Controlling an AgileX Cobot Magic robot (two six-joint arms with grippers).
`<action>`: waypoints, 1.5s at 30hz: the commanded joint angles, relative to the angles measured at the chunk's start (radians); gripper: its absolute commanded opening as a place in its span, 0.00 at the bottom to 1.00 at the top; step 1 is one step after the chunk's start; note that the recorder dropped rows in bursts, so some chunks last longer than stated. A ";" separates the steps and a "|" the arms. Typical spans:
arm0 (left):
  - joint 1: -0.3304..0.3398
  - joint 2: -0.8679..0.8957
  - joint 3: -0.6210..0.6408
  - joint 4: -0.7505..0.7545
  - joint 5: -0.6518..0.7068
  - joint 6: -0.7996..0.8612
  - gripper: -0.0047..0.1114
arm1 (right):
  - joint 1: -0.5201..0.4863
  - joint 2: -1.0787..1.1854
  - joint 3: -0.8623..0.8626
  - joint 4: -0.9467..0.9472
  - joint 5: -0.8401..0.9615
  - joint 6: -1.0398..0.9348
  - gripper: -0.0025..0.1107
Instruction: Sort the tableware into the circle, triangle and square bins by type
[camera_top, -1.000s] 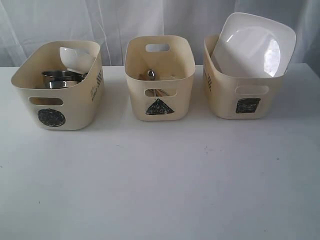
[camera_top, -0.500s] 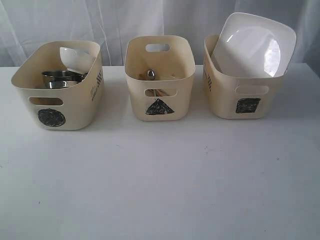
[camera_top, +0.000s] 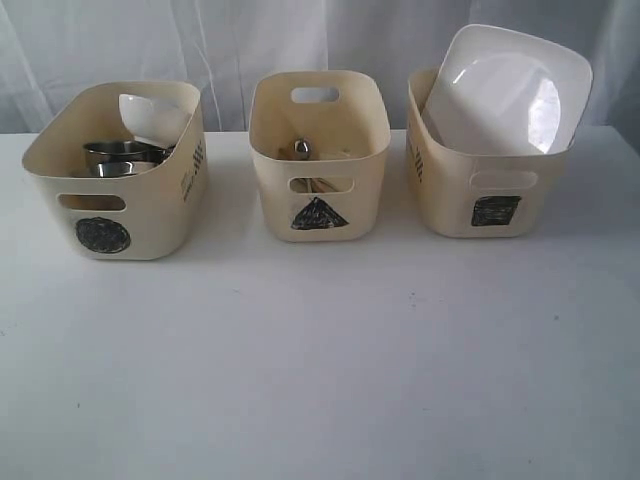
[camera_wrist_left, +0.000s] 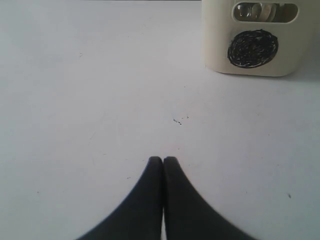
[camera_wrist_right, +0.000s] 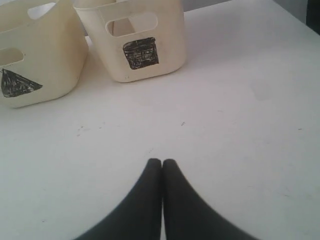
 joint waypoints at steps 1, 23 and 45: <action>-0.005 -0.005 0.004 -0.004 -0.003 -0.002 0.04 | -0.006 -0.013 0.000 -0.023 -0.003 0.007 0.02; -0.005 -0.005 0.004 -0.004 -0.003 -0.002 0.04 | -0.005 -0.013 0.000 -0.015 -0.050 -0.265 0.02; -0.005 -0.005 0.004 -0.004 -0.002 -0.002 0.04 | -0.005 -0.013 0.000 -0.015 -0.050 -0.265 0.02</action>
